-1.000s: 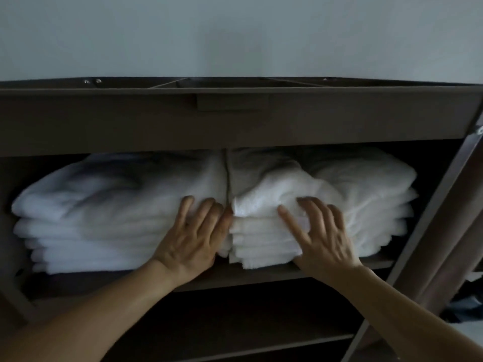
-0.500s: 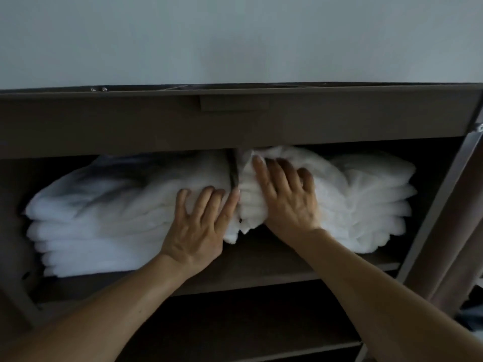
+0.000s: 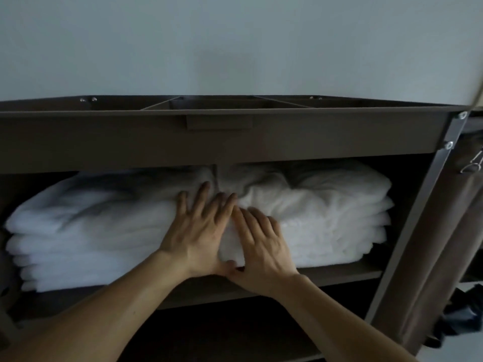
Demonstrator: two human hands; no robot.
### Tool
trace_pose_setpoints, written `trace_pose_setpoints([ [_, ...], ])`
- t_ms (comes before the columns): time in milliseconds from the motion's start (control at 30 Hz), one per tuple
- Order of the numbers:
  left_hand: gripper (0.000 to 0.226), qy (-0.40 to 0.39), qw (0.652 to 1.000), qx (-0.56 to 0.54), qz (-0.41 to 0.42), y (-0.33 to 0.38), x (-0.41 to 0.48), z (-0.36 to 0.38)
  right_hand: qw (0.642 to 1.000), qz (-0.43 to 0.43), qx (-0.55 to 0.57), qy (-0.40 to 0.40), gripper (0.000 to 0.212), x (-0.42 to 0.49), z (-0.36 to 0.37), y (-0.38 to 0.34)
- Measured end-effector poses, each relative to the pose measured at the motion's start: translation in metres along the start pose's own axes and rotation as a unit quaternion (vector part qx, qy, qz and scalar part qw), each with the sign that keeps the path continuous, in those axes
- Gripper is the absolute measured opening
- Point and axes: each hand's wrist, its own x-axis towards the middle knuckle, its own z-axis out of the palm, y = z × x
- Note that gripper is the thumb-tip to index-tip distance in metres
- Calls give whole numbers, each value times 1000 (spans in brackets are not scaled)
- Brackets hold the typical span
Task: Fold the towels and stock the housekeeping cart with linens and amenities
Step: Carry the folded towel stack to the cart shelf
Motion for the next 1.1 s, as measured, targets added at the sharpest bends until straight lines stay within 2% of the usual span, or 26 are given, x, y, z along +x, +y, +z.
trace_pose_setpoints([
  [67,113,30,999,-19,12,6,4,-12,998,-26,35,55,83,-2,-14,25],
  [100,106,60,998,-26,22,11,7,-18,998,-14,8,68,82,-4,-23,42],
  [133,101,89,995,-34,29,16,14,-23,998,10,-35,51,88,-3,-34,59],
  [200,100,105,992,-55,41,26,37,-32,989,60,-122,-61,105,4,-56,91],
  [267,99,57,994,-82,37,35,64,-36,966,96,-177,-159,111,11,-68,118],
  [333,100,0,995,-99,12,36,77,-28,955,139,-185,-184,111,9,-70,136],
  [433,122,-93,990,-103,-33,31,69,-8,939,226,-160,-203,127,-8,-58,140],
  [533,136,-133,984,-108,-51,29,56,-2,932,281,-138,-186,136,-26,-51,132],
  [633,138,-157,983,-83,-42,27,50,-9,930,293,-128,-182,140,-21,-59,130],
  [700,128,-147,985,-83,-44,26,59,-19,936,281,-135,-164,142,-2,-69,139],
  [733,118,-121,987,-91,-56,26,69,-24,939,273,-137,-160,136,11,-74,147],
  [800,97,-57,992,-81,-76,22,95,-27,941,263,-127,-169,109,32,-81,168],
  [833,91,-56,992,-71,-87,20,104,-24,939,268,-110,-183,98,36,-80,177],
  [967,110,-141,957,-136,-216,22,99,8,926,295,-93,-218,85,8,-54,187],
  [1100,110,-143,943,-208,-215,37,93,11,906,336,-106,-233,87,16,-53,182],
])
